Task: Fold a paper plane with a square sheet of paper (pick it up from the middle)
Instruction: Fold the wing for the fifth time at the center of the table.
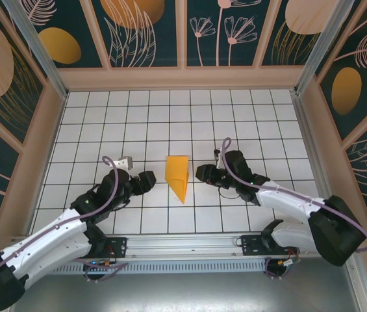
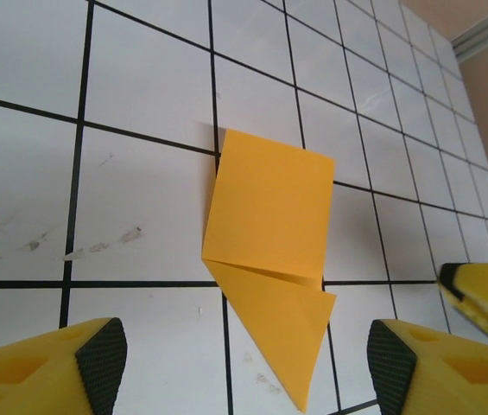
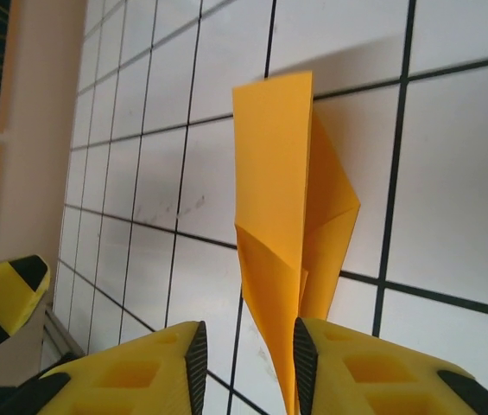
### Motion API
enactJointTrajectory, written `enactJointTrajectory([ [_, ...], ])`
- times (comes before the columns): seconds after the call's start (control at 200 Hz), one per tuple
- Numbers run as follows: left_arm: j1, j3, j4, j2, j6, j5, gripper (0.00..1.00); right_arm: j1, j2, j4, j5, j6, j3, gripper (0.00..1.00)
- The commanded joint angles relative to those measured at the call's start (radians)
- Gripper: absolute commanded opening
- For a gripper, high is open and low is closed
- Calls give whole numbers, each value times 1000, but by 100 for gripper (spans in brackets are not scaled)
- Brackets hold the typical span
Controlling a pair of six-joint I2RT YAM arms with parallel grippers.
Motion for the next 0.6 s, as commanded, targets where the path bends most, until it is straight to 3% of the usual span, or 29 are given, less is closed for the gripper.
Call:
enactJointTrajectory([
  [0.0, 18, -22, 7, -9, -24, 9, 77, -3, 71, 45, -114, -53, 78, 33],
  [0.09, 25, -23, 30, 18, -43, 14, 78, 21, 144, 54, -170, -79, 129, 27],
  [0.215, 45, -23, 96, 60, -60, 57, 78, 76, 236, -26, -116, -115, 221, 24],
  [0.325, 59, -7, 131, 120, -81, 82, 79, 95, 329, -21, -160, -109, 271, 18],
  [0.595, 69, -4, 225, 260, -119, 109, 79, 105, 438, -44, -117, -87, 303, 18],
])
